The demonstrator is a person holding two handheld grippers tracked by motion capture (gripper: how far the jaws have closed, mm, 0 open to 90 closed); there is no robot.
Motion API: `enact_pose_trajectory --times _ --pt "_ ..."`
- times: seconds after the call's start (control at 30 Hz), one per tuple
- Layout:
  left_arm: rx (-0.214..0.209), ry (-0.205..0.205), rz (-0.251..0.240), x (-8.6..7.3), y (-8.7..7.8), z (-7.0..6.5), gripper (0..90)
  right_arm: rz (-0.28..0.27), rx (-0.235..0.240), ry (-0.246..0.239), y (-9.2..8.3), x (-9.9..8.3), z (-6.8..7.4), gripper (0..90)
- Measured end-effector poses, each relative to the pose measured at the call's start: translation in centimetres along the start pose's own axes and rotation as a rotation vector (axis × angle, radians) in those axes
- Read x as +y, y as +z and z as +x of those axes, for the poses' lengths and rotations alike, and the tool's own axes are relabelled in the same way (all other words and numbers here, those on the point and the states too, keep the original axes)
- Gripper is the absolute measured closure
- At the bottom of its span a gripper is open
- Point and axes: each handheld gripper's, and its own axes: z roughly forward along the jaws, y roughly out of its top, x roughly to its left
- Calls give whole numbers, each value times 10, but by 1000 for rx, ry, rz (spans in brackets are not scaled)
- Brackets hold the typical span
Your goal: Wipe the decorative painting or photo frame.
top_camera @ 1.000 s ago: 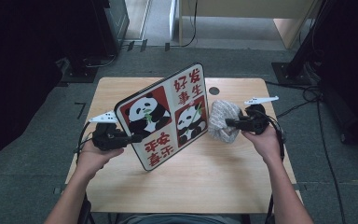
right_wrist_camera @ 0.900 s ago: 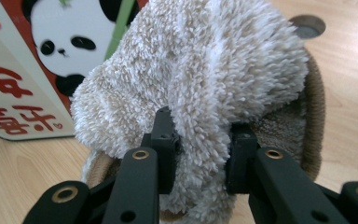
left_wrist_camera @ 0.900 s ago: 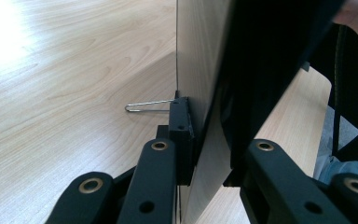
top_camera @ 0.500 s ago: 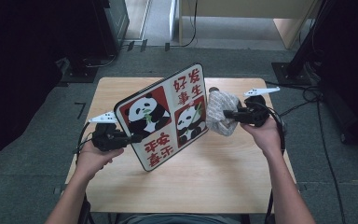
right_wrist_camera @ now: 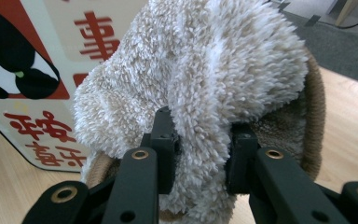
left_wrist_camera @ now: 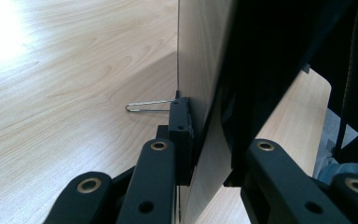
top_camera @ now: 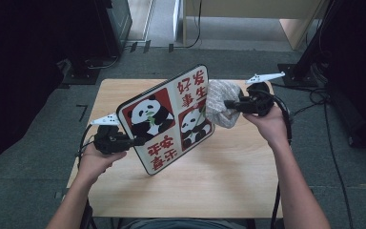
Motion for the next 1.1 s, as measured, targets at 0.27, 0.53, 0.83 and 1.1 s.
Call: enact_pose_trajectory --times 0.27,0.53,0.83,1.1 --pt "-7 -2 -1 0 0 1 794 -19 8 -14 -9 19 4 706" --pt "-8 16 3 1 0 2 800 -44 36 -40 -8 34 8 707" --pt "-17 18 5 2 0 5 800 -67 32 -77 -16 56 16 707" --pt "-21 25 8 1 -2 5 801 -46 30 -77 2 53 10 707"
